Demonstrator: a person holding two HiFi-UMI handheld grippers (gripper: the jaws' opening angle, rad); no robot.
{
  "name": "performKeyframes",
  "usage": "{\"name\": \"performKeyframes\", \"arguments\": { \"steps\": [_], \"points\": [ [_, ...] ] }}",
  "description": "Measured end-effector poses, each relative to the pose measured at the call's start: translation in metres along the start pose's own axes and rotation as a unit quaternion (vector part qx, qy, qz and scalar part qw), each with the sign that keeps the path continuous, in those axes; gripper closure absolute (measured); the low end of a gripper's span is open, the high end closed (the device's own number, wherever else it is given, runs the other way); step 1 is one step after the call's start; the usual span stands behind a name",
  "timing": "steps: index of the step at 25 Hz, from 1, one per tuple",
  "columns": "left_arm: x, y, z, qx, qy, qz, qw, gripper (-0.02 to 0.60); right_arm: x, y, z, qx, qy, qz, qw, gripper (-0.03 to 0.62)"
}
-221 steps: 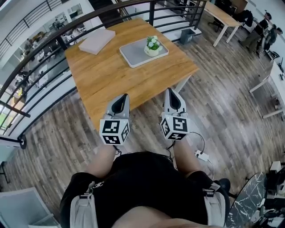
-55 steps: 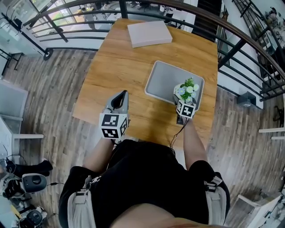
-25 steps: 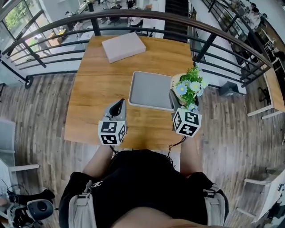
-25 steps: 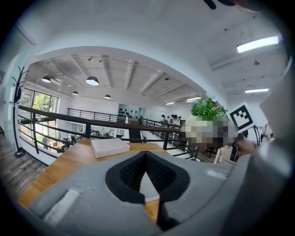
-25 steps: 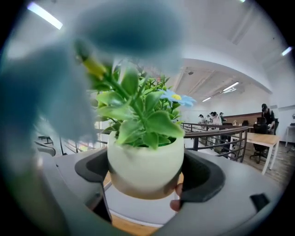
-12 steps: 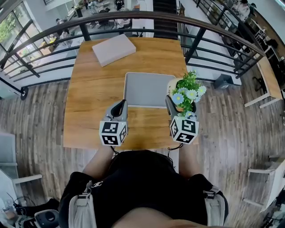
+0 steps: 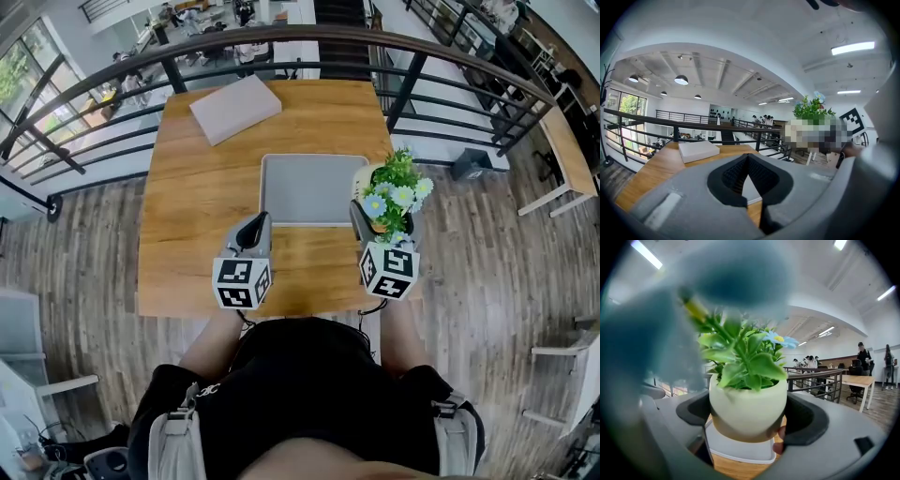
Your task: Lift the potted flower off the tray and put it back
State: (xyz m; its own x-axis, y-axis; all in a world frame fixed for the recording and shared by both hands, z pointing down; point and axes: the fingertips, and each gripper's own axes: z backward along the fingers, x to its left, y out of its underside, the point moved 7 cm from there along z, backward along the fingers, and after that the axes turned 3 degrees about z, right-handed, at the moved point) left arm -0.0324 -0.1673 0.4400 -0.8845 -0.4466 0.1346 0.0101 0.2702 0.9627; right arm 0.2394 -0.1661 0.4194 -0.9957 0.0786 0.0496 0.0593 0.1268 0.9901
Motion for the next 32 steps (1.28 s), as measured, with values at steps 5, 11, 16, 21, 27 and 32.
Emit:
{"name": "performKeyframes", "arguments": {
  "steps": [5,11,16,21,27,32],
  "points": [
    [-0.001,-0.002,0.002,0.001,-0.009,-0.001,1.0000,0.569,-0.003,-0.003,-0.017,-0.008,-0.003,-0.002,1.000,0.114],
    [-0.001,-0.005,0.012,-0.001,-0.034,-0.002,0.9994,0.569,0.000,0.001,-0.048,-0.003,-0.022,0.010,1.000,0.114],
    [0.003,-0.006,0.028,-0.004,-0.065,0.001,0.9979,0.569,0.009,0.019,-0.076,0.017,-0.037,0.006,0.999,0.114],
    [0.016,-0.004,0.045,-0.010,-0.099,0.012,0.9950,0.569,0.023,0.052,-0.100,0.048,-0.049,0.015,0.997,0.114],
    [0.033,0.005,0.060,-0.006,-0.139,0.020,0.9901,0.569,0.033,0.109,-0.130,0.080,-0.059,0.010,0.995,0.115],
    [0.046,0.006,0.067,-0.004,-0.162,0.024,0.9864,0.569,0.039,0.155,-0.154,0.146,-0.060,-0.002,0.987,0.115]
  ]
}}
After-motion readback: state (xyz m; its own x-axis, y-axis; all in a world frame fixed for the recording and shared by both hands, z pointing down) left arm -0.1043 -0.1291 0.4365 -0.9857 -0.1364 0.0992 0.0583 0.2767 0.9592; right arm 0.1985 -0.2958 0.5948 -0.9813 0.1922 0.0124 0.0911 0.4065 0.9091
